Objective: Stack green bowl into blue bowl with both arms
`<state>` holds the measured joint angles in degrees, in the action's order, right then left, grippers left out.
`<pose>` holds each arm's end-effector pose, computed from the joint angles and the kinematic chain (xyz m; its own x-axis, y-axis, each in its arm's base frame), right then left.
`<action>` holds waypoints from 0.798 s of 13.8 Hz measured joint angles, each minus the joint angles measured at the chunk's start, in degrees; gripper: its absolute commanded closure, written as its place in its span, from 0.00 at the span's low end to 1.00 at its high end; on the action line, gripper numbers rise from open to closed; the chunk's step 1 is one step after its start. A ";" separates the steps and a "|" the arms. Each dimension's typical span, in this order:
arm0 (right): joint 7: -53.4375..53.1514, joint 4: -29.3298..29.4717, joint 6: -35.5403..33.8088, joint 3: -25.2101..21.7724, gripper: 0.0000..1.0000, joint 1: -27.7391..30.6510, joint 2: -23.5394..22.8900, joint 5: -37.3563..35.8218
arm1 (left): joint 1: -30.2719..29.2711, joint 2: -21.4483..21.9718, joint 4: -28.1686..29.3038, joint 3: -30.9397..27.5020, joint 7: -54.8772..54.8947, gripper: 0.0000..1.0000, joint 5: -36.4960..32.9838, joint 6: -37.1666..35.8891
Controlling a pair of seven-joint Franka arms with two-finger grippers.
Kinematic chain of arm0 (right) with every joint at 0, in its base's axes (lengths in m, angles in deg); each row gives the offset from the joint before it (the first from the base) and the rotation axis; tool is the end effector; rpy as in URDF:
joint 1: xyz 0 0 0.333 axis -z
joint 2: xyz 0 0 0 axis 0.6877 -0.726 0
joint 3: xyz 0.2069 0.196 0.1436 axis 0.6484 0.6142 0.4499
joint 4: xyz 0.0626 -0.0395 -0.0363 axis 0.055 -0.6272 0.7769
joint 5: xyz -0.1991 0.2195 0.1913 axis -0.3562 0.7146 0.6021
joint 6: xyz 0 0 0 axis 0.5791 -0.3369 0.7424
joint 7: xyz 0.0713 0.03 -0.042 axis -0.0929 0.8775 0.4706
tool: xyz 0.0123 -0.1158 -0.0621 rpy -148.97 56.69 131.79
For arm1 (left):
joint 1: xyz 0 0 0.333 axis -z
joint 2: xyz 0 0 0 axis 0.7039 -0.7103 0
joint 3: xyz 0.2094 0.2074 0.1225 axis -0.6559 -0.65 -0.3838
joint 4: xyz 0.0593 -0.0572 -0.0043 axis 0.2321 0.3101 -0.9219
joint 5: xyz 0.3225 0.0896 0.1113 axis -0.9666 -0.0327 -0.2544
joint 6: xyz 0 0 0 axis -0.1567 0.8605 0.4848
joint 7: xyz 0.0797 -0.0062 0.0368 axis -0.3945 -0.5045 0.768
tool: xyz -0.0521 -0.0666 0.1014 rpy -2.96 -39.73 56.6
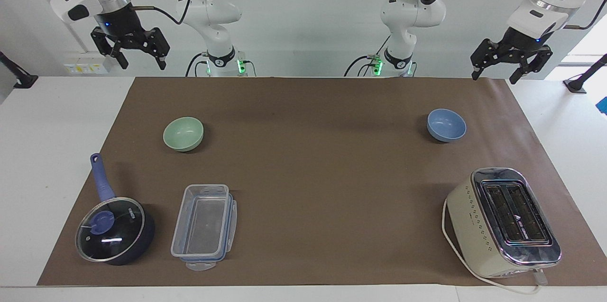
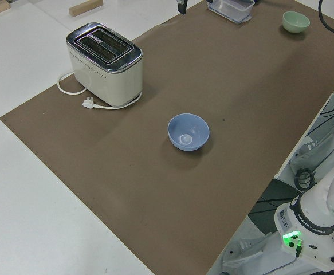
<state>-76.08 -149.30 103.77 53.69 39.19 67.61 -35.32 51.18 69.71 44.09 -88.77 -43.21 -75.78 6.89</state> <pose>0.4790 -0.0246 0.6469 0.9989 -0.0455 0.0142 -0.0455 -0.9990 -0.0020 0.4914 -0.0417 0.6507 0.9690 -0.2433 0.0437 -0.2445 -0.9693 0.0243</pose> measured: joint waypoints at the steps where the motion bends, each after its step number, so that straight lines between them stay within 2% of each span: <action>1: 0.00 0.00 0.00 0.00 0.00 0.00 0.00 0.00 | 0.26 0.17 0.00 0.26 -0.07 0.00 -0.01 -0.17; 11: 0.00 0.00 0.00 0.00 0.00 0.00 0.00 0.00 | -1.24 0.20 0.01 -1.39 -0.18 0.00 -0.01 -0.34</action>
<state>-76.08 -149.31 103.77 53.69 39.19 67.61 -35.33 49.94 69.91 44.10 -90.15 -43.39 -75.79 6.55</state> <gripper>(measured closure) 0.000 0.000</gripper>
